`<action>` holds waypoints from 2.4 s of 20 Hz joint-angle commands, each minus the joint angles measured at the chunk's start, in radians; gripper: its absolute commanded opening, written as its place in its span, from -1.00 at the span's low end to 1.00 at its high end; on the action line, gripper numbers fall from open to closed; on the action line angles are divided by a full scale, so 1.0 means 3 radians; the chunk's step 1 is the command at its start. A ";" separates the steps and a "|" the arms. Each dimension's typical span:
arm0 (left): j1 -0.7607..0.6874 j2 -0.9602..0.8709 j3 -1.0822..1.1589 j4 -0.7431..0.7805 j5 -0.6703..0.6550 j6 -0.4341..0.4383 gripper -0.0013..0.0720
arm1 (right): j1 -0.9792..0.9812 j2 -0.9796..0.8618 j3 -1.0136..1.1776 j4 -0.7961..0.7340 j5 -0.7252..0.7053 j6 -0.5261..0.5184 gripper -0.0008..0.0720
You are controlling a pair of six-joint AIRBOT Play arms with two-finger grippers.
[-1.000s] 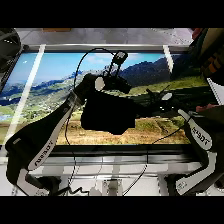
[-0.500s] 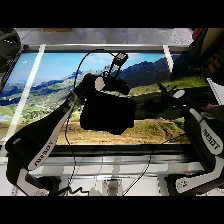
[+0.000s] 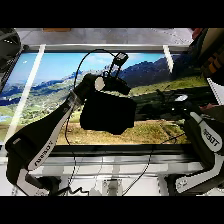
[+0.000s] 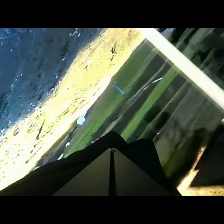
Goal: Fold the clothes and pants, and hang the long-sleeved shirts on hangers.
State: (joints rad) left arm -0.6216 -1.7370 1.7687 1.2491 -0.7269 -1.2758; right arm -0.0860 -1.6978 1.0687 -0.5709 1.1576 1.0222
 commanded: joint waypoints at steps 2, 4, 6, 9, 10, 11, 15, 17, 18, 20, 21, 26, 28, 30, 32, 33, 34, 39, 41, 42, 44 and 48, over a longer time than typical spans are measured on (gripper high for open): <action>0.0000 0.0001 0.0004 -0.0001 0.0001 0.0000 -0.94 | 0.0462 -0.0125 -0.0057 0.0704 -0.0689 0.0017 0.76; 0.0000 0.0001 0.0004 -0.0001 -0.0001 0.0000 -0.94 | 0.0626 -0.0126 -0.0018 0.0760 -0.0979 0.0141 0.76; 0.0000 0.0001 0.0004 0.0000 -0.0014 0.0000 -0.94 | 0.0745 -0.0131 0.0088 0.0708 -0.1100 0.0234 0.76; 0.0001 0.0003 0.0004 0.0000 -0.0052 0.0000 -0.94 | 0.0905 -0.0270 0.0324 0.0306 -0.1085 0.0631 0.76; 0.0001 0.0005 0.0004 0.0000 -0.0085 0.0001 -0.94 | 0.0961 -0.0345 0.0392 0.0184 -0.1048 0.0758 0.76; 0.0001 0.0013 0.0004 0.0001 -0.0125 0.0001 -0.94 | 0.1013 -0.0422 0.0454 0.0155 -0.0980 0.0797 0.73; 0.0011 0.0092 0.0004 0.0445 -0.0158 -0.0001 -0.94 | 0.1219 -0.0534 0.0718 0.0181 -0.1029 0.0801 -0.38; 0.0058 0.0205 0.0004 0.0682 -0.0156 -0.0003 -0.94 | 0.1249 -0.0533 0.0902 0.0228 -0.1109 0.0802 -0.94; 0.0104 0.0287 0.0004 0.0772 -0.0155 -0.0001 -0.94 | 0.1237 -0.0532 0.1012 0.0231 -0.1108 0.0802 -0.94; 0.0226 0.0470 0.0004 0.1040 -0.0161 -0.0003 -0.94 | 0.1160 -0.0502 0.1216 0.0233 -0.1105 0.0802 -0.94; 0.0296 0.0565 0.0004 0.1219 -0.0174 -0.0003 -0.94 | 0.1092 -0.0469 0.1314 0.0231 -0.1100 0.0802 -0.94; 0.0819 0.1055 0.0004 0.1595 -0.0483 -0.0014 -0.94 | 0.0520 -0.0078 0.1554 0.0245 -0.0875 0.0820 -0.94; 0.1030 0.1236 0.0004 0.1593 -0.0600 -0.0014 -0.94 | 0.0195 0.0145 0.1556 0.0254 -0.0715 0.0846 -0.94; 0.1200 0.1380 0.0003 0.1593 -0.0664 -0.0014 -0.94 | -0.0186 0.0399 0.1556 0.0252 -0.0532 0.0921 -0.94; 0.1319 0.1479 0.0003 0.1593 -0.0729 -0.0014 -0.94 | -0.0619 0.0683 0.1556 0.0243 -0.0354 0.1026 -0.94; 0.1359 0.1511 0.0003 0.1593 -0.0776 -0.0014 -0.94 | -0.0835 0.0819 0.1556 0.0225 -0.0278 0.1081 -0.94; 0.1389 0.1532 0.0003 0.1593 -0.0830 -0.0014 -0.94 | -0.1062 0.0959 0.1556 0.0210 -0.0211 0.1150 -0.94; 0.1415 0.1549 0.0003 0.1595 -0.1082 -0.0013 -0.94 | -0.2399 0.1706 0.1556 -0.0102 0.0065 0.1657 -0.94; 0.1417 0.1549 0.0003 0.1595 -0.1127 -0.0013 -0.94 | -0.2946 0.1963 0.1556 -0.0357 0.0278 0.1826 -0.94; 0.1415 0.1549 0.0003 0.1595 -0.1134 -0.0013 -0.94 | -0.3221 0.2076 0.1556 -0.0530 0.0425 0.1943 -0.94; 0.1415 0.1550 0.0003 0.1593 -0.1141 -0.0014 -0.94 | -0.3721 0.2249 0.1555 -0.0902 0.0708 0.2157 -0.94; 0.1414 0.1540 0.0003 0.1592 -0.1148 -0.0013 -0.94 | -0.4425 0.2389 0.1555 -0.1672 0.1245 0.2172 -0.94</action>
State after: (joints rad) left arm -0.1978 -1.2736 1.7691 1.7267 -1.0641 -1.2800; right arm -1.2591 -1.0218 1.5352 -0.8860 1.3918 1.6363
